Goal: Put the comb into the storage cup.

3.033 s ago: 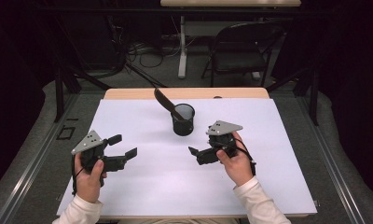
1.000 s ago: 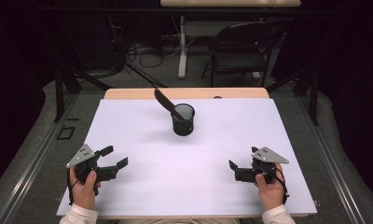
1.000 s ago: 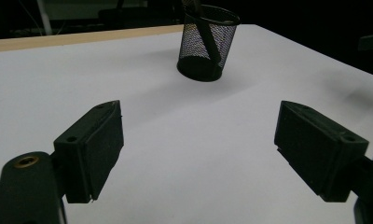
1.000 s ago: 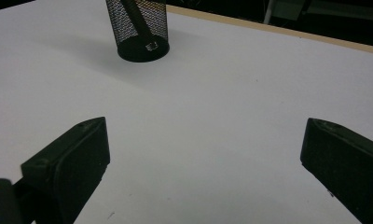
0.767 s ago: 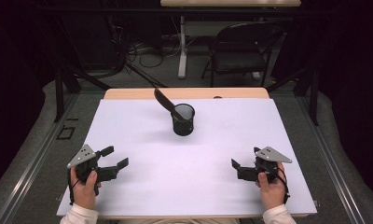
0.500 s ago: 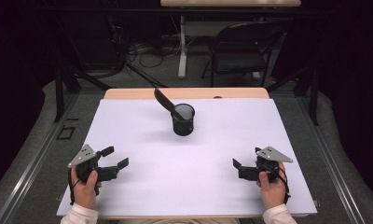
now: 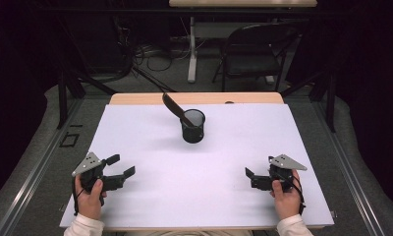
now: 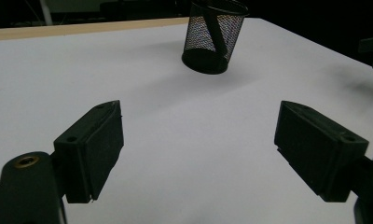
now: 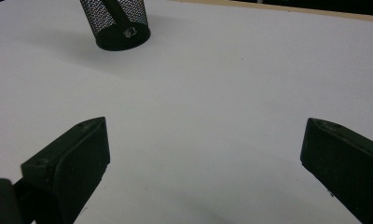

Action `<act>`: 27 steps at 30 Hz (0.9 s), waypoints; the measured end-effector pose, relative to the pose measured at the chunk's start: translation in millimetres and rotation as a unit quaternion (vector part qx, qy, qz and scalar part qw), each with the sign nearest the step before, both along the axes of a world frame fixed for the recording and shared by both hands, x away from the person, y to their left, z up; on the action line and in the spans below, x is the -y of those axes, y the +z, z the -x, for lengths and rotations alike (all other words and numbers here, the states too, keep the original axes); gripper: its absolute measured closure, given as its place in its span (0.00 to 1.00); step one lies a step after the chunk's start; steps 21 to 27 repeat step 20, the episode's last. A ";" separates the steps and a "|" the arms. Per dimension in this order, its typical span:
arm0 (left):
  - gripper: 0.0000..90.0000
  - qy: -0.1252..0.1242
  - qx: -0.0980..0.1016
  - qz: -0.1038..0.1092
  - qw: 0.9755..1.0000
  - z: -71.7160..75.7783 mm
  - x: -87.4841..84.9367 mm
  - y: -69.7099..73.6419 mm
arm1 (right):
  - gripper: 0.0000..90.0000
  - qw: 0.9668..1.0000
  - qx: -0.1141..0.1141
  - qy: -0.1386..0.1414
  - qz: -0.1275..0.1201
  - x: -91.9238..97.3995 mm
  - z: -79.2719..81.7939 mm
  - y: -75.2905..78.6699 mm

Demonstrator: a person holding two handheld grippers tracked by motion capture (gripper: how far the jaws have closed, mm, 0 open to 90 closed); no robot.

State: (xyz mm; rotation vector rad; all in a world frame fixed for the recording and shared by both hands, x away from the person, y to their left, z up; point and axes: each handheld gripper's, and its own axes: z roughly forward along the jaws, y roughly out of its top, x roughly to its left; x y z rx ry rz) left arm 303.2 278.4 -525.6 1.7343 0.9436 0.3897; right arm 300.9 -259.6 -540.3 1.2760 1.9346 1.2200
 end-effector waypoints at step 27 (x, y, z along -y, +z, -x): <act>0.18 0.004 -0.003 -0.001 1.000 -1.0 -0.5 -1.1 | 0.02 1.000 -0.004 0.003 0.007 -1.3 -1.3 -2.1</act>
